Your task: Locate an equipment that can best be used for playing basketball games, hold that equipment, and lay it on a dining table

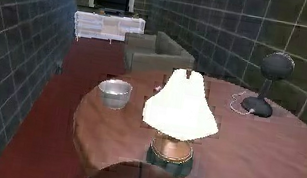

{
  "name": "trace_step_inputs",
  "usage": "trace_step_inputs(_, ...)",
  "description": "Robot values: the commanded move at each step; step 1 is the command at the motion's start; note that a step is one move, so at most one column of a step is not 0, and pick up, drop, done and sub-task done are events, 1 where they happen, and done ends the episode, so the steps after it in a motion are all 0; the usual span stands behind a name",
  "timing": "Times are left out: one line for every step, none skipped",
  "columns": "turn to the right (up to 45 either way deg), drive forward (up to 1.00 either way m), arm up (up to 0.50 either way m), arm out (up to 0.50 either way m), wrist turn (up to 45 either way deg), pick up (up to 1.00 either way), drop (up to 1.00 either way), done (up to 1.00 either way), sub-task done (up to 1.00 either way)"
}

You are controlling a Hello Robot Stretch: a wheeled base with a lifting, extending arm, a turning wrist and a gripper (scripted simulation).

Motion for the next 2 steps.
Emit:
trace_step_inputs(-45.0,0.0,0.0,0.0,0.0,0.0,0.0,0.0,0.0)
trace_step_inputs(-3.0,0.0,0.0,0.0,0.0,0.0,0.0,0.0,0.0)
